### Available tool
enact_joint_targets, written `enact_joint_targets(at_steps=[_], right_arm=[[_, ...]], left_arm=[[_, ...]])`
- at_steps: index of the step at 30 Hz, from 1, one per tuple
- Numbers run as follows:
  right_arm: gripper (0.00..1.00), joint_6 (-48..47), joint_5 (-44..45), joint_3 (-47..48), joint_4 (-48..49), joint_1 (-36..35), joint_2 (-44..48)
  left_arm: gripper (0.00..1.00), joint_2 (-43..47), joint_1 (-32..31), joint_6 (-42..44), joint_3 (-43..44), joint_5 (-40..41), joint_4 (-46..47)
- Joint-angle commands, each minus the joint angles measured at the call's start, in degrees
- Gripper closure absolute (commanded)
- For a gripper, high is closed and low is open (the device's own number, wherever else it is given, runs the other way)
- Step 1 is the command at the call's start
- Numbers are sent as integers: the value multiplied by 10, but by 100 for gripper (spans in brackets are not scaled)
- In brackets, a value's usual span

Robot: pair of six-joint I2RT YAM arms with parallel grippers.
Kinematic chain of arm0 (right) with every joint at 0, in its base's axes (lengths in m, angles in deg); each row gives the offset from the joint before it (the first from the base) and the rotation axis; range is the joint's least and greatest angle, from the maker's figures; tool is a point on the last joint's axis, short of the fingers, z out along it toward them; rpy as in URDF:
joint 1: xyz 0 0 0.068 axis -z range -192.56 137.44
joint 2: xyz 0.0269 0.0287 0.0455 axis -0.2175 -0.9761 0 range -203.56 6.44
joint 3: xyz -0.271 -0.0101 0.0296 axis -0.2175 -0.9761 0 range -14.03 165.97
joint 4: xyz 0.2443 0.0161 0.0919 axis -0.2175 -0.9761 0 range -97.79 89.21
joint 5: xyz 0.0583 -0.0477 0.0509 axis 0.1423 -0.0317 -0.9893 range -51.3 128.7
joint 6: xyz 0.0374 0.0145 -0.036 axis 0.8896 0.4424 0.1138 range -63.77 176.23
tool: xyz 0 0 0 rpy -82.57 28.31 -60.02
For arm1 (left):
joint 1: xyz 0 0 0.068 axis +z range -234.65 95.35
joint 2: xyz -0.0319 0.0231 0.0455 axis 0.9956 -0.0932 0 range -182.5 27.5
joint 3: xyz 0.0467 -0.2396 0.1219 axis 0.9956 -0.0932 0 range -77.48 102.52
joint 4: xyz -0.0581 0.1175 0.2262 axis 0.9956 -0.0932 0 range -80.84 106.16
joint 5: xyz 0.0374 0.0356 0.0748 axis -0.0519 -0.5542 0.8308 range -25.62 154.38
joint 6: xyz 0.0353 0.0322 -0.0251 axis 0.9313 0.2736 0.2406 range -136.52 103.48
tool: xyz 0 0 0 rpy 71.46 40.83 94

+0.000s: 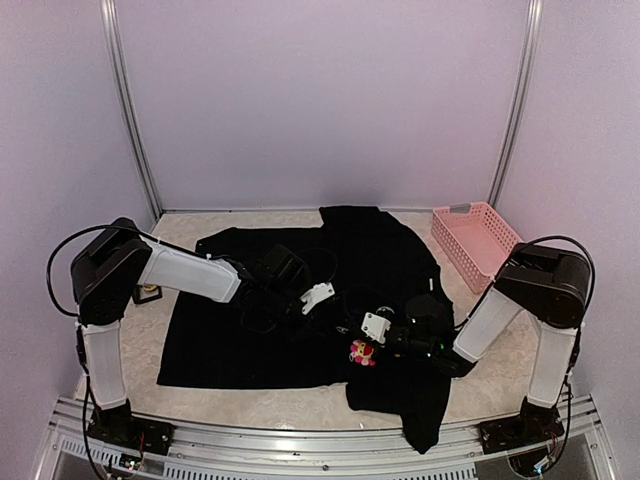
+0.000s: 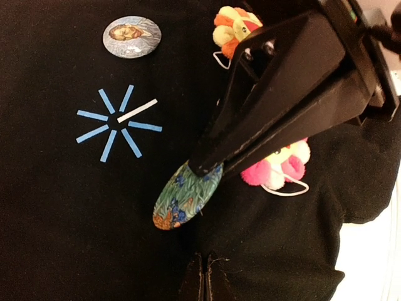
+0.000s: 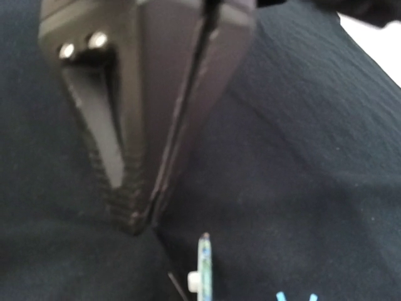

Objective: Pin the brooch onto the clothing

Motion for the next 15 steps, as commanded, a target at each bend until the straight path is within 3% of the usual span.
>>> enact_joint_targets(at_steps=[1, 6, 11, 15], right_arm=[[100, -25, 16, -1, 8, -18, -21], [100, -23, -6, 1, 3, -23, -19], [100, -30, 56, 2, 14, -26, -15], [100, -42, 55, 9, 19, -28, -10]], left_arm=[[100, 26, 5, -6, 12, -29, -6], [100, 25, 7, -10, 13, -32, -4], [100, 26, 6, -10, 12, -38, -7], [100, 30, 6, -13, 8, -36, -4]])
